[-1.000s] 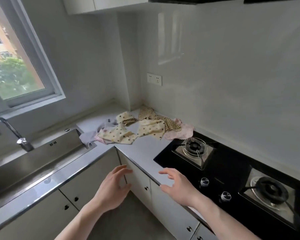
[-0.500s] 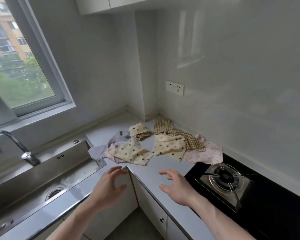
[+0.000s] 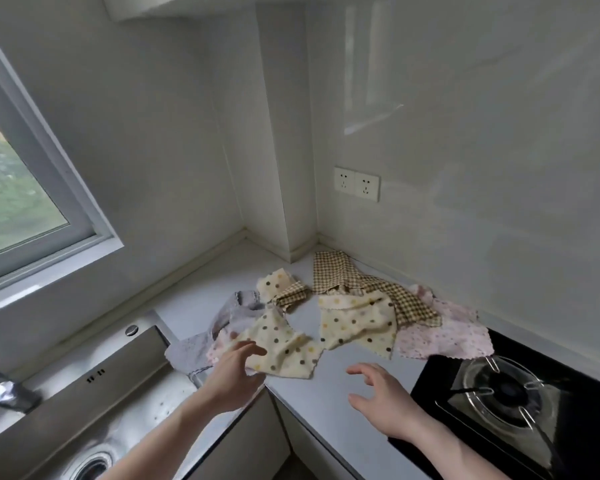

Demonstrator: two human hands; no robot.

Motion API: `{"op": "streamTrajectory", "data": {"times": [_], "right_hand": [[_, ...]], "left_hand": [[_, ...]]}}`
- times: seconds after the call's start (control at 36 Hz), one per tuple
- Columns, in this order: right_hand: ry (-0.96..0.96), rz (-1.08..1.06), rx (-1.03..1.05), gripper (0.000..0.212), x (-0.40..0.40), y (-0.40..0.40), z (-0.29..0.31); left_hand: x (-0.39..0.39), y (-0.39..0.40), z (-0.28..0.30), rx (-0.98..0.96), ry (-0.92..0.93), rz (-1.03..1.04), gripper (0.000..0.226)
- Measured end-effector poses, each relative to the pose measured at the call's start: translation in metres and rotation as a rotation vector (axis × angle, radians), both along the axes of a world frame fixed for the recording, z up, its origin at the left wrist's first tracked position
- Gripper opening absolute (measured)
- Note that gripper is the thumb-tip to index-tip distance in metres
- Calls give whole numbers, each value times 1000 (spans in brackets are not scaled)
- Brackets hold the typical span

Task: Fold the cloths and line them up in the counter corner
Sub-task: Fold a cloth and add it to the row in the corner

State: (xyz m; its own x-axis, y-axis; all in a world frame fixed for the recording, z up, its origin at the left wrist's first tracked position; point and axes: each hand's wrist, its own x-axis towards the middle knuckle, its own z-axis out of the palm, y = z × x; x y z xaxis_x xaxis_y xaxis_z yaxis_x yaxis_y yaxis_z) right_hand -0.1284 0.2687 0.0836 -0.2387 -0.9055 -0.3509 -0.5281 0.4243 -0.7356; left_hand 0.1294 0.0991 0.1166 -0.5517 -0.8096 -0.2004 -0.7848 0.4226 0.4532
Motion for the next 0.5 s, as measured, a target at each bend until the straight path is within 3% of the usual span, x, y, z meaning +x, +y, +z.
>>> {"op": "streamTrajectory", "data": {"times": [0.28, 0.5], "right_hand": [[71, -174, 9, 38, 20, -101, -57], [172, -291, -110, 31, 17, -187, -132]], "left_hand": [[-29, -163, -75, -2, -118, -109, 51], [-57, -221, -177, -75, 17, 3, 68]]}}
